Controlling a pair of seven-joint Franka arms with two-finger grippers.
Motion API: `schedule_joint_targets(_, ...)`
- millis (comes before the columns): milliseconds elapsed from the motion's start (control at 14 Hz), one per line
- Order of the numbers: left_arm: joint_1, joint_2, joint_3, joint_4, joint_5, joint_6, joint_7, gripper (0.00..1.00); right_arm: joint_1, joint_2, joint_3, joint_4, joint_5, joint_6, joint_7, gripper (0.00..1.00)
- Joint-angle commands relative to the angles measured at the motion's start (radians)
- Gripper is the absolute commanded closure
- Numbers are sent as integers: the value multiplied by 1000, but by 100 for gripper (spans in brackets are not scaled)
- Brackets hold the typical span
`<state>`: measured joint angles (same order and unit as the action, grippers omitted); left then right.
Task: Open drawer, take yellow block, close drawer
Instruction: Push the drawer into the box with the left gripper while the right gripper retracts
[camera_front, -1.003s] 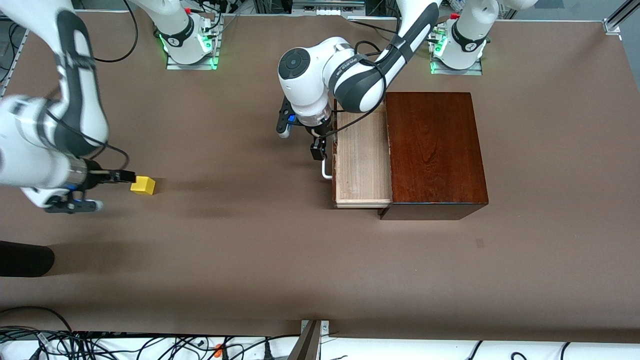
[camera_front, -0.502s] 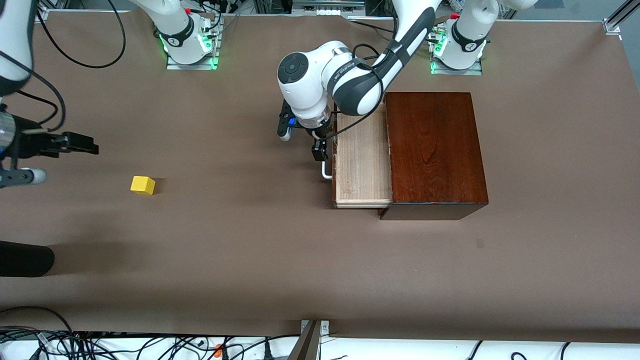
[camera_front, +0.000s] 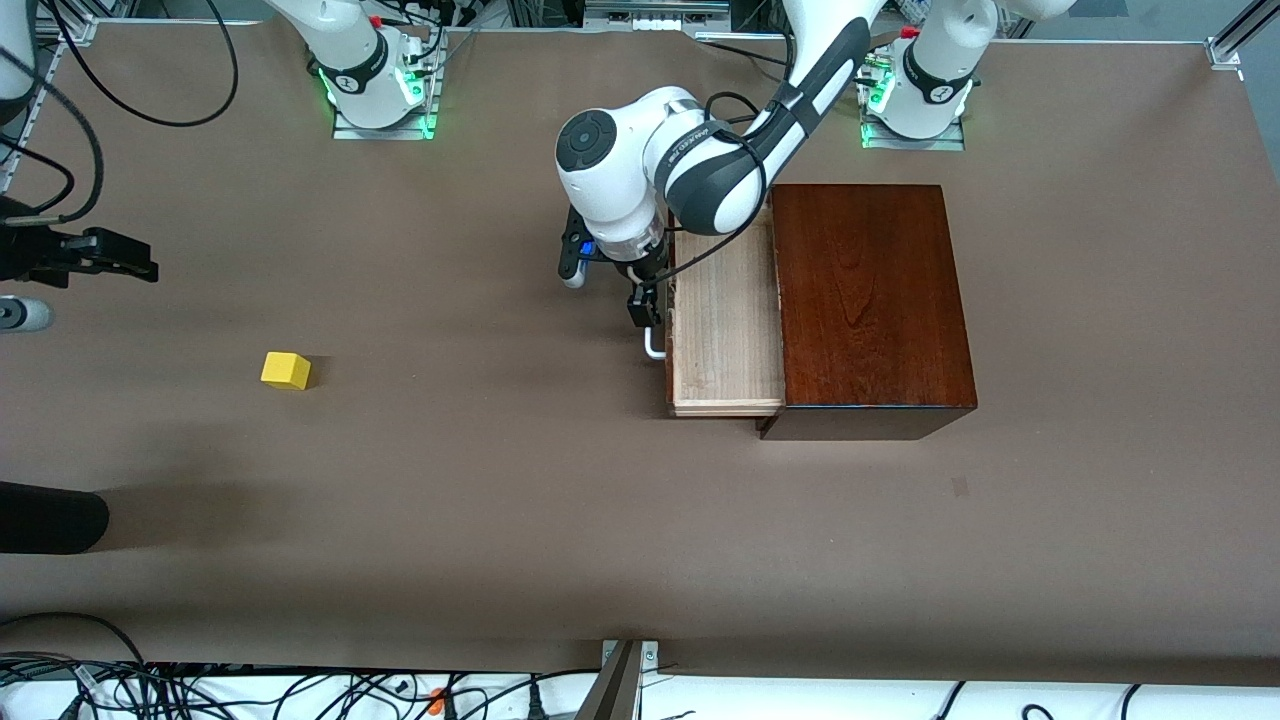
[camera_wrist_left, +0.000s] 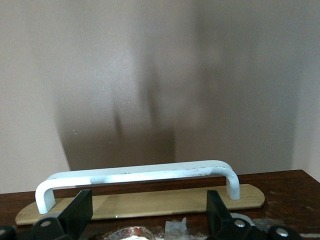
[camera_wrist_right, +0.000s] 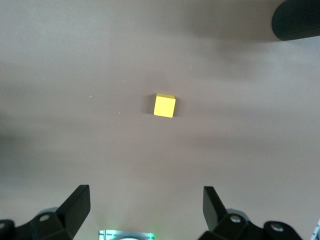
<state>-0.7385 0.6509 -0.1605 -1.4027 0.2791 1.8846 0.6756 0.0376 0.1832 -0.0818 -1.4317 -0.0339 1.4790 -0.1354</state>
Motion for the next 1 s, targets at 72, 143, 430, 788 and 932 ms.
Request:
schedule_joint_targets(72, 42, -14, 6, 16, 34, -99, 67, 0, -58, -154, 65, -231, -6, 118, 20, 0)
schedule_joint_targets(143, 42, -17, 7, 16, 34, -125, 67, 0, -71, -159, 65, -263, 15, 121, 26, 0)
schedule_joint_targets(430, 45, -24, 12, 14, 77, -205, 65, 0, -110, -208, 62, -266, 138, 216, 20, 0)
schedule_joint_targets(788, 59, -31, 16, 13, 111, -283, 64, 0, -107, -229, 59, -239, 54, 123, 8, 0)
schedule_joint_targets(932, 65, -31, 16, 4, 112, -303, 55, 0, -105, -232, 59, -236, 51, 86, 11, 0)
